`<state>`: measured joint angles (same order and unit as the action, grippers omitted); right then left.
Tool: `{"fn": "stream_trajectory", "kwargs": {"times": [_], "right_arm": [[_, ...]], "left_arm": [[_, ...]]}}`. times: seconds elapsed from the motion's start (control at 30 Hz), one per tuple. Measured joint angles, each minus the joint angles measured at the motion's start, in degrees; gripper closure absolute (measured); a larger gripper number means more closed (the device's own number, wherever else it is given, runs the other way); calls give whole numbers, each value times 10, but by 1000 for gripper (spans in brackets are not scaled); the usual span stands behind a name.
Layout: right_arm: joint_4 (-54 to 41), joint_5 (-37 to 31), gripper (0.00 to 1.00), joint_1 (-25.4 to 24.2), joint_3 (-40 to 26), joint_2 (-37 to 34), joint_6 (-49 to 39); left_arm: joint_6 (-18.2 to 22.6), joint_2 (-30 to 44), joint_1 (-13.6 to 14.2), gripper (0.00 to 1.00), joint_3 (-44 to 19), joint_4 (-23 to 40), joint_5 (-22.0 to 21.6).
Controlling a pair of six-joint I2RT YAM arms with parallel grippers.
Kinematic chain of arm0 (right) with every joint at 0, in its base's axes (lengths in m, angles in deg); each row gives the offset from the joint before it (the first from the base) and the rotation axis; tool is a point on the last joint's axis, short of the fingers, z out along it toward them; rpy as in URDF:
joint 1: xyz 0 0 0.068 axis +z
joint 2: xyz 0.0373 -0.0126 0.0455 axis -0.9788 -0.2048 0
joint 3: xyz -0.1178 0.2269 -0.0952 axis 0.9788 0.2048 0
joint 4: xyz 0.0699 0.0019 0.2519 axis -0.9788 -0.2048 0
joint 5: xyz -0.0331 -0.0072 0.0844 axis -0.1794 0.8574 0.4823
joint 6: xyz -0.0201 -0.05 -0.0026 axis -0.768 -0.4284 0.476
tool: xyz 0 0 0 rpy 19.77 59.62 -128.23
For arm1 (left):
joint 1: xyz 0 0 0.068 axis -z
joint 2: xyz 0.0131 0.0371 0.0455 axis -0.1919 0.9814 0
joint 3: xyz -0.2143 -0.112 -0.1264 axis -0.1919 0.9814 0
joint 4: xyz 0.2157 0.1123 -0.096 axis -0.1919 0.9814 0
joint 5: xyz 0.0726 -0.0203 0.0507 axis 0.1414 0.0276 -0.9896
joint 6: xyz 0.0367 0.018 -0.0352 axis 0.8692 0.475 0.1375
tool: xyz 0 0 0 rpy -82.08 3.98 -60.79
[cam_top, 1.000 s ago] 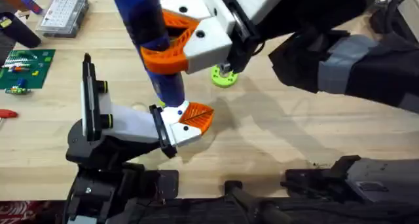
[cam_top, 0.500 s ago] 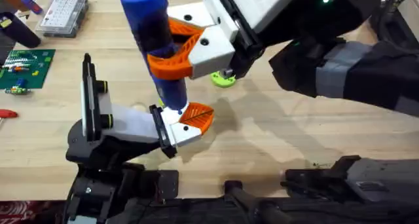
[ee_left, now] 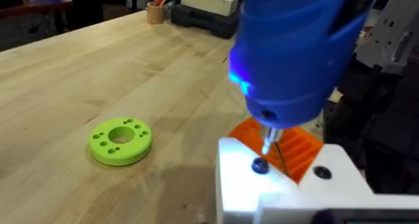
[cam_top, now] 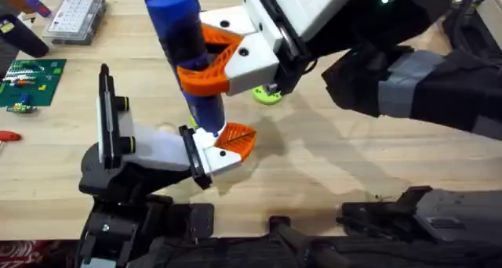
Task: Pick up the gripper from the table and insert it into the empty holder that is missing its gripper. Then pick up a screw, insert it into the mounting hole, and use the screwdriver to tighten it. Finally, clean up the table by picking up the vegetable and placing it into the bucket.
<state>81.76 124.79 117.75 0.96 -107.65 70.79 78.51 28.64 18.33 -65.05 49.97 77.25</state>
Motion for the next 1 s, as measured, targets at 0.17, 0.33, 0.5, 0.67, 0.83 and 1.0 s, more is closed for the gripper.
{"fn": "stream_trajectory", "kwargs": {"times": [0.17,0.33,0.5,0.67,0.83,1.0], "right_arm": [[-4,0,977,0,2,0,-4],[-6,0,977,0,2,0,-5],[-8,-2,977,0,2,0,-5],[-8,-4,977,0,2,0,-5],[-8,-4,977,0,2,0,-5],[-8,-4,977,2,2,0,-7]], "left_arm": [[0,0,0,997,0,0,0],[0,0,0,997,0,0,0],[0,0,0,997,0,0,0],[0,0,0,997,0,0,0],[0,0,0,997,0,0,0],[0,0,0,997,0,0,0]]}}
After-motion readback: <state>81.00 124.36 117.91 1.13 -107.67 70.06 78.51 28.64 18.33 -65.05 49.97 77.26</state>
